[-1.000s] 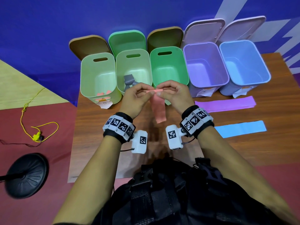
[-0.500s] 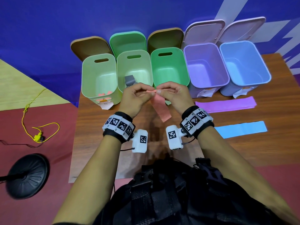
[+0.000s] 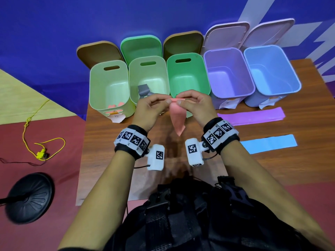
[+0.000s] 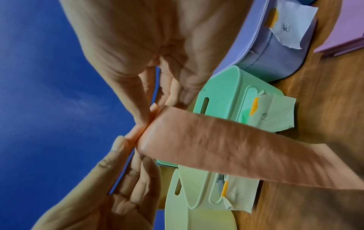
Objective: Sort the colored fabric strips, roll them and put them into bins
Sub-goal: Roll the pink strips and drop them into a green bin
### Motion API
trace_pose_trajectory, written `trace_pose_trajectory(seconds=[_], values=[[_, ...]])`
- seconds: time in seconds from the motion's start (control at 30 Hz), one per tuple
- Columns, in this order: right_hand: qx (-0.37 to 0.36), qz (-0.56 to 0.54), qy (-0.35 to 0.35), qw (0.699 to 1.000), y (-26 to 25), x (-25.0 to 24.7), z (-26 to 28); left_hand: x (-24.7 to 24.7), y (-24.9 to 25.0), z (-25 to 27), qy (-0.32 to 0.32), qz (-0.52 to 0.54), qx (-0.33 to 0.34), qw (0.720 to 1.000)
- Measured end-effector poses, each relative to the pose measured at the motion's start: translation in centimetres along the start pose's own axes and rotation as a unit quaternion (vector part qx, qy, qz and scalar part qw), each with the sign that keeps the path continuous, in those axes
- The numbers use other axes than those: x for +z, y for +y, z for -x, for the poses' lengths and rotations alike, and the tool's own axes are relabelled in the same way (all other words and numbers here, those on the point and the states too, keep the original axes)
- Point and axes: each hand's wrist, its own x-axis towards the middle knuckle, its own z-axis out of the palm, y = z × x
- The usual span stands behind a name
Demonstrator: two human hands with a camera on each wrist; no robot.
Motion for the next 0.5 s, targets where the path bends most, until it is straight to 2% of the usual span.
trace_pose_trajectory(seconds=[0.27, 0.5], values=[[0.013, -0.02, -0.018, 1.0, 0.62, -0.13, -0.43, -0.2, -0.02, -0.15, -0.023, -0.009, 0.011, 1.0], [0.008, -0.002, -0.006, 1.0, 0.34, 0.01, -0.56, -0.24, -0.28, -0.41, -0.03, -0.036, 0.025, 0.999]])
